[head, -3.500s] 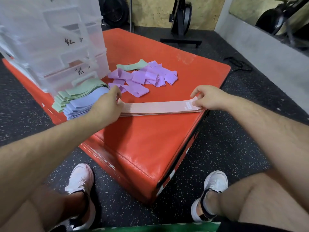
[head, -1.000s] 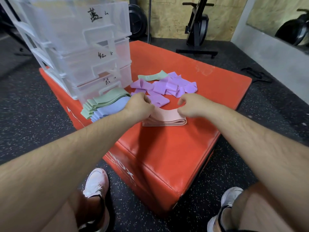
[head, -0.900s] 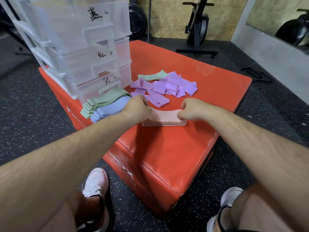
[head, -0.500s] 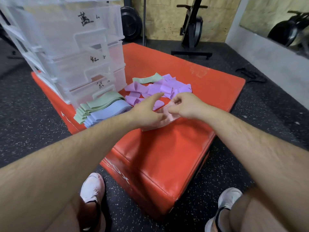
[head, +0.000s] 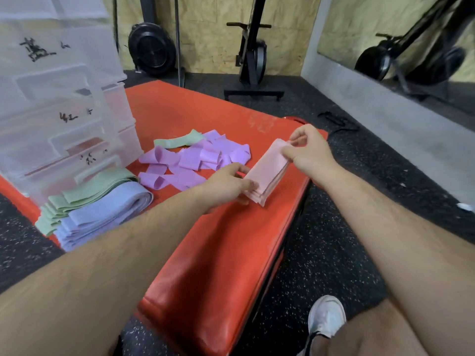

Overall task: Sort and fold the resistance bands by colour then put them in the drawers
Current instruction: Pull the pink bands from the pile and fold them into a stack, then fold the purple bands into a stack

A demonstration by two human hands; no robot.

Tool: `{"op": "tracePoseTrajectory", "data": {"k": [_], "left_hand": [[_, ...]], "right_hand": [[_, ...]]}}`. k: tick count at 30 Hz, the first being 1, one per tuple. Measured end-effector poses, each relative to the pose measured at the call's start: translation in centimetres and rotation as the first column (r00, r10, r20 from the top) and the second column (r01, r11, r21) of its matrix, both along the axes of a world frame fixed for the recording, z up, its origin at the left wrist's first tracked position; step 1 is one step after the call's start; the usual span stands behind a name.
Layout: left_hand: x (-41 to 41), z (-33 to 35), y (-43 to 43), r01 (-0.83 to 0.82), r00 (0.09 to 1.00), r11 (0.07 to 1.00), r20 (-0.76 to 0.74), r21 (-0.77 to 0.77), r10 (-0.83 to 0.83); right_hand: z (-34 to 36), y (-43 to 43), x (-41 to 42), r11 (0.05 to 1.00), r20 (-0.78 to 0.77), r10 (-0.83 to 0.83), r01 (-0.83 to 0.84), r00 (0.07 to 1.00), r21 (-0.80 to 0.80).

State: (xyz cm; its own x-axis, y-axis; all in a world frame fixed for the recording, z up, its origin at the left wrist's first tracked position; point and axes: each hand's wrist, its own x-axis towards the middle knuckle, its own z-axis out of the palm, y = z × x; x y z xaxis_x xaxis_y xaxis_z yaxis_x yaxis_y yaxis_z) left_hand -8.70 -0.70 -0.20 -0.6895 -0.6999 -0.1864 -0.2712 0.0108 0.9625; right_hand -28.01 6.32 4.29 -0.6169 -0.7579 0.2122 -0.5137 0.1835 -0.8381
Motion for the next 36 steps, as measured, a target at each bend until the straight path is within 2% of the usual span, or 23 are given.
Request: {"op": "tracePoseTrajectory", "data": {"k": [5,9,11,13,15,19,22,26,36], "left_hand": [[-4.5,-1.0,-0.1,-0.065,0.997,0.996,-0.055,-0.054,0.062],[-6.6,-2.4,-1.2,-0.146,0.988,0.980,-0.072,-0.134,0.137],[-7.2,-3.0,-1.5,-0.139,0.988,0.937,0.025,-0.321,0.155],[-7.5,-3.7,-2.0,-0.057,0.964,0.813,0.179,-0.580,0.195],[-7.6,-4.0,-2.3,0.027,0.931,0.709,0.275,-0.704,0.238],[-7.5,-3.5,-2.2,0.020,0.933,0.698,0.265,-0.716,0.244],[-6.7,-2.4,-2.2,0.001,0.935,0.642,0.229,-0.766,0.271],[-4.5,-0.6,-2.9,-0.039,0.934,0.568,0.172,-0.822,0.314],[4.9,0.7,-7.4,-0.026,0.822,0.537,0.287,-0.843,0.492]], "right_hand": [[-3.4,-1.4,-3.9,0.994,-0.065,-0.062,0.068,0.996,0.084],[-5.1,-2.7,-5.3,0.992,-0.136,-0.091,0.102,0.987,0.075],[-5.8,-3.1,-5.6,0.992,-0.194,-0.050,0.072,0.980,0.106],[-6.7,-3.4,-5.8,0.975,-0.268,0.017,0.044,0.963,0.219],[-7.3,-3.3,-6.2,0.945,-0.308,0.041,0.063,0.951,0.321],[-6.2,-2.7,-5.7,0.927,-0.375,0.097,0.053,0.922,0.371],[-5.2,-2.9,-3.5,0.960,-0.467,0.130,0.008,0.874,0.281],[-4.5,-4.5,0.8,0.971,-0.525,0.223,-0.139,0.822,0.195],[-5.3,-10.2,9.4,0.938,-0.430,0.346,-0.298,0.834,0.178]]}}
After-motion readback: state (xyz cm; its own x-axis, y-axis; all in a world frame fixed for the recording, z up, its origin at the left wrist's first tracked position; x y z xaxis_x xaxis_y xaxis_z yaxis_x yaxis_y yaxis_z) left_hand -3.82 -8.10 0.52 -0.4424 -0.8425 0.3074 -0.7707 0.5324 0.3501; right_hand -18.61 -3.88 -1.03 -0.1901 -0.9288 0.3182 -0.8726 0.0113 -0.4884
